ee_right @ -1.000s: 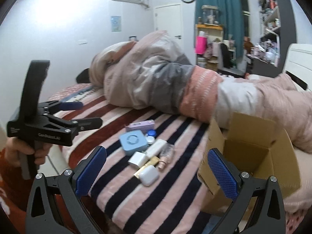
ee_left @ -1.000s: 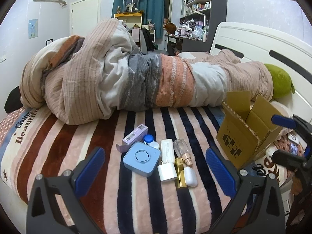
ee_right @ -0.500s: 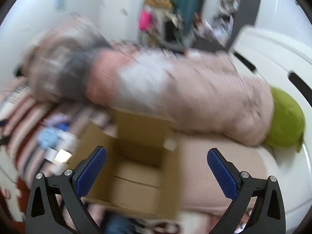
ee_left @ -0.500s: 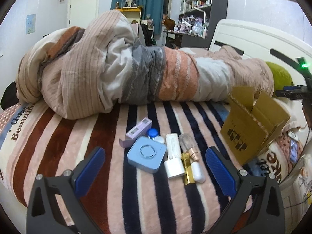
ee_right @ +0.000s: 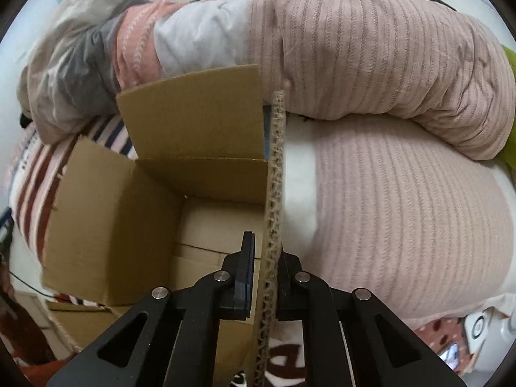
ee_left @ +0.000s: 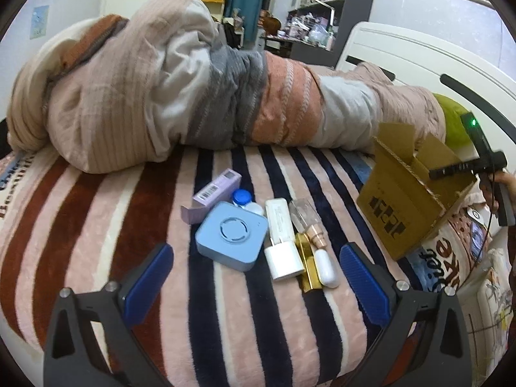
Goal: Organize rigid objects
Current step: 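Grasp the cardboard box flap with the right gripper while the left gripper grasps the light-blue case, then carry the light-blue case into the box with the left gripper and release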
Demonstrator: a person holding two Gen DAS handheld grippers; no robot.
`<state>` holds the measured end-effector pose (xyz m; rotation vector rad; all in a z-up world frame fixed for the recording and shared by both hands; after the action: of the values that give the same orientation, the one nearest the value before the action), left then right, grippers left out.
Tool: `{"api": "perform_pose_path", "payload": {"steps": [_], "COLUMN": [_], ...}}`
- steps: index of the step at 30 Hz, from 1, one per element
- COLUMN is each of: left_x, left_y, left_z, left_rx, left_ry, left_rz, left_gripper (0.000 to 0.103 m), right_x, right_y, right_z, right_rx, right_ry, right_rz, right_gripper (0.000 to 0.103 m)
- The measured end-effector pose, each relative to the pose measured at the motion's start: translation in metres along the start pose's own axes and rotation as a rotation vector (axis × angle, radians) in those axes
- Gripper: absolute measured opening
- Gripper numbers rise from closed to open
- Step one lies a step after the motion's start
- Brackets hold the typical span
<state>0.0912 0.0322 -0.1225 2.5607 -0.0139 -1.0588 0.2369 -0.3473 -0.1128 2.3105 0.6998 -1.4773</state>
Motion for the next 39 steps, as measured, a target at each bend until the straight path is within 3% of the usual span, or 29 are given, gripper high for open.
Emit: {"api": "perform_pose_path", "payload": {"steps": [7, 11, 15, 16, 18, 20, 28, 39], "left_x": [0.04, 0.077, 0.109, 0.116, 0.128, 0.139, 0.136, 0.082], "left_y": [-0.009, -0.02, -0.029, -0.032, -0.034, -0.036, -0.025, 0.008], "left_z": [0.003, 0.006, 0.01, 0.009, 0.011, 0.01, 0.011, -0.021], "left_rx": [0.084, 0.132, 0.137, 0.135, 0.126, 0.115, 0.136, 0.186], "left_ry": [-0.039, -0.083, -0.135, -0.143, -0.165, -0.181, -0.175, -0.047], "left_rz": [-0.065, -0.081, -0.051, -0.049, -0.044, -0.029, -0.002, 0.012], "left_gripper": [0.102, 0.102, 0.102, 0.101, 0.08, 0.081, 0.08, 0.079], "right_x": [-0.002, 0.009, 0.011, 0.013, 0.012, 0.01, 0.008, 0.008], "right_y": [-0.009, -0.024, -0.026, -0.027, -0.026, -0.03, -0.022, -0.02], "right_z": [0.0, -0.007, -0.006, -0.004, -0.002, -0.001, 0.008, 0.008], "right_rx": [0.088, 0.075, 0.099, 0.094, 0.116, 0.12, 0.121, 0.103], "right_ry": [0.032, 0.018, -0.015, -0.034, -0.04, -0.042, -0.052, -0.045], "right_rz": [-0.15, -0.163, -0.197, -0.18, -0.193, -0.195, -0.181, -0.165], "right_gripper": [0.006, 0.006, 0.007, 0.007, 0.007, 0.007, 0.006, 0.006]}}
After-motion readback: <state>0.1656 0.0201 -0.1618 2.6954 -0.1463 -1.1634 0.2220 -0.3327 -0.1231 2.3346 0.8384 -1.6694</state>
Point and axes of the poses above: each gripper's, at about its wrist camera, not at the fingertips, and x roughly the way its jaws point, y to its right, z to its underside, the point moved 10 cm from there along x, roughly the way its jaws point, and after that the axes turned 14 degrees about -x, right-handed, at the moved point
